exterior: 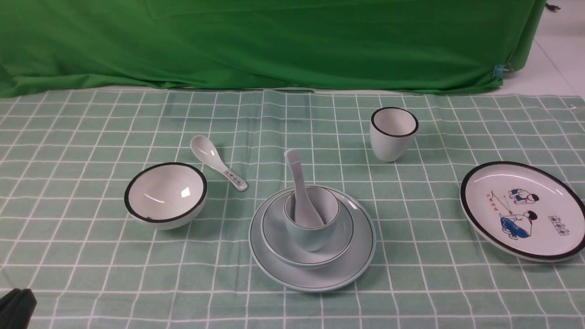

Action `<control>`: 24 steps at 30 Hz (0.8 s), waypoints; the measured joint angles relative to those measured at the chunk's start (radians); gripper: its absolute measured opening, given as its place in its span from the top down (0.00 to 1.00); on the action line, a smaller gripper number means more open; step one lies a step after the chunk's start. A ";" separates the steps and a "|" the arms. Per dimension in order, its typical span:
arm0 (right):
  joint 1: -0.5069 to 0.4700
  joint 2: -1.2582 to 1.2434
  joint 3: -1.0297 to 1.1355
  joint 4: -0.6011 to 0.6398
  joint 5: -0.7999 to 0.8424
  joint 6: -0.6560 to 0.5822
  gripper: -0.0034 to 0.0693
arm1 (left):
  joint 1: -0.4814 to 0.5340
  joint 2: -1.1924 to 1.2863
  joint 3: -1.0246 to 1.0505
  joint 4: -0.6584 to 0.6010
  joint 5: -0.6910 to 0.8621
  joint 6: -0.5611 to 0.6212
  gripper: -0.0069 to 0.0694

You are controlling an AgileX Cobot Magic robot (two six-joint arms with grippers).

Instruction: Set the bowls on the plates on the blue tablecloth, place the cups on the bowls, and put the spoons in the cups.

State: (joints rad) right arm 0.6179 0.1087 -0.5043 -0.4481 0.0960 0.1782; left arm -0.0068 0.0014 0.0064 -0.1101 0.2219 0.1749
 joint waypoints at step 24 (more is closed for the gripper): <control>-0.001 -0.003 0.005 0.390 0.018 -0.258 0.69 | 0.000 0.000 0.000 0.001 0.001 0.000 0.89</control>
State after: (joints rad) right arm 0.6168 0.1059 -0.4990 -0.0579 0.1145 -0.0800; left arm -0.0068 0.0014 0.0064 -0.1093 0.2228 0.1751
